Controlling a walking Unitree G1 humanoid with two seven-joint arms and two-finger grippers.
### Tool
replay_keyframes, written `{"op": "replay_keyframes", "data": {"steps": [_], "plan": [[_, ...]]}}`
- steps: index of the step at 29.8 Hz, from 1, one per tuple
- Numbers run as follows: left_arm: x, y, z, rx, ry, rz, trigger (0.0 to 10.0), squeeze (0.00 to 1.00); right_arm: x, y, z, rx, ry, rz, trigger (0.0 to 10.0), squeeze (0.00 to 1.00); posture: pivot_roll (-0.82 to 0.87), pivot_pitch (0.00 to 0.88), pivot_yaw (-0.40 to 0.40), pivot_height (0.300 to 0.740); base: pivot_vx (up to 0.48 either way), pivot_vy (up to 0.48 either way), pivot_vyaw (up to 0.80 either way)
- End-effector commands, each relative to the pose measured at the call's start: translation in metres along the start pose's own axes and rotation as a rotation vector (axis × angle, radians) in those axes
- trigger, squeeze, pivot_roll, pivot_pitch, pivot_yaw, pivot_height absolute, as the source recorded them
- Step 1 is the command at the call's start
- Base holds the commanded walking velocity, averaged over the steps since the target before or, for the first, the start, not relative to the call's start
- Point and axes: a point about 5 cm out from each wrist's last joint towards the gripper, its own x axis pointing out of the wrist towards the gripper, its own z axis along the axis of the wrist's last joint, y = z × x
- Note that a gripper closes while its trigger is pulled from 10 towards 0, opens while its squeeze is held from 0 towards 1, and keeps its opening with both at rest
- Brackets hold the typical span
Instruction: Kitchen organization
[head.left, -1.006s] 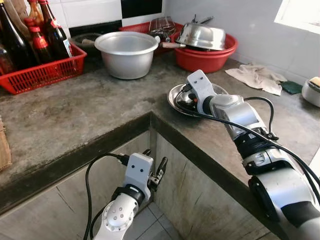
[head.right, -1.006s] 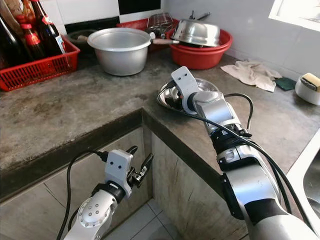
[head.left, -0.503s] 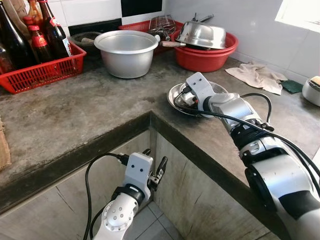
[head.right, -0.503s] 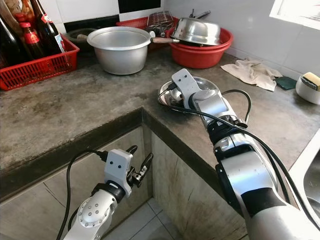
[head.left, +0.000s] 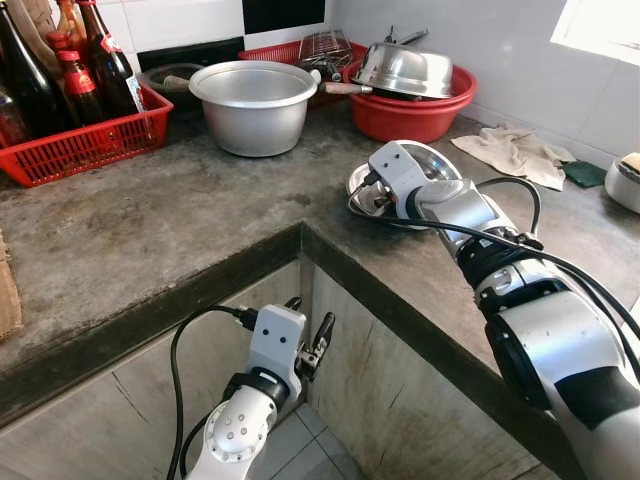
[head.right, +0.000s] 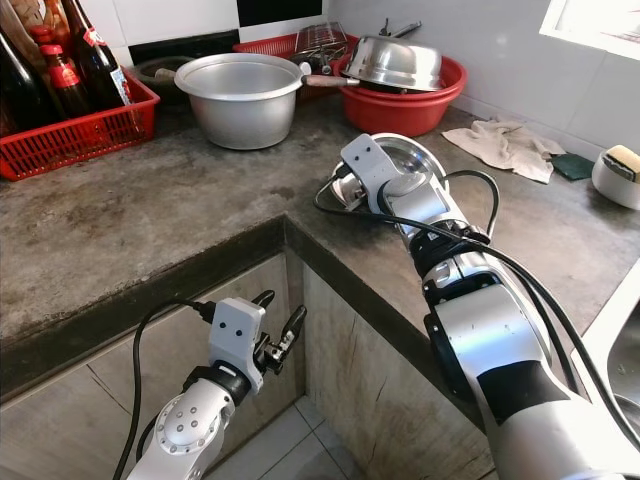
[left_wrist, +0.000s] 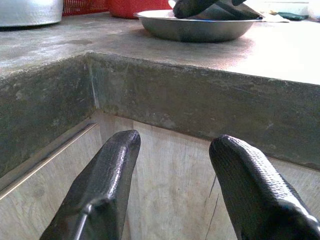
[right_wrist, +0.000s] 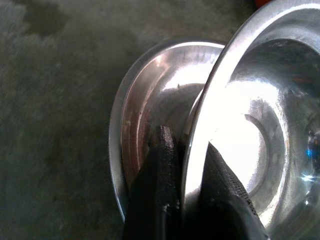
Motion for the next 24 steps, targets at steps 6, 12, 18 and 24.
{"op": "replay_keyframes", "data": {"steps": [6, 12, 18, 24], "plan": [[0.000, 0.000, 0.003, -0.005, -0.012, 0.009, 10.0, 0.00, -0.022, -0.020, 0.032, 0.120, -0.416, -0.216, 0.0, 0.00, 0.05, 0.034, -0.076, 0.740, 0.000, 0.000, 0.00], [-0.001, 0.002, 0.003, -0.003, -0.018, 0.009, 10.0, 0.00, -0.056, -0.014, 0.020, 0.133, -0.622, -0.391, 0.0, 0.00, 0.04, 0.022, -0.061, 0.740, 0.000, 0.000, 0.00], [0.001, 0.002, 0.005, 0.000, -0.032, 0.004, 10.0, 0.00, -0.093, 0.014, -0.015, 0.181, -0.737, -0.531, 0.0, 0.00, 0.03, 0.010, -0.051, 0.740, 0.000, 0.000, 0.00], [0.002, 0.006, 0.009, 0.004, -0.052, 0.003, 10.0, 0.00, -0.122, 0.031, -0.042, 0.232, -0.708, -0.638, 0.0, 0.00, 0.02, 0.000, -0.035, 0.740, 0.000, 0.000, 0.00]]}}
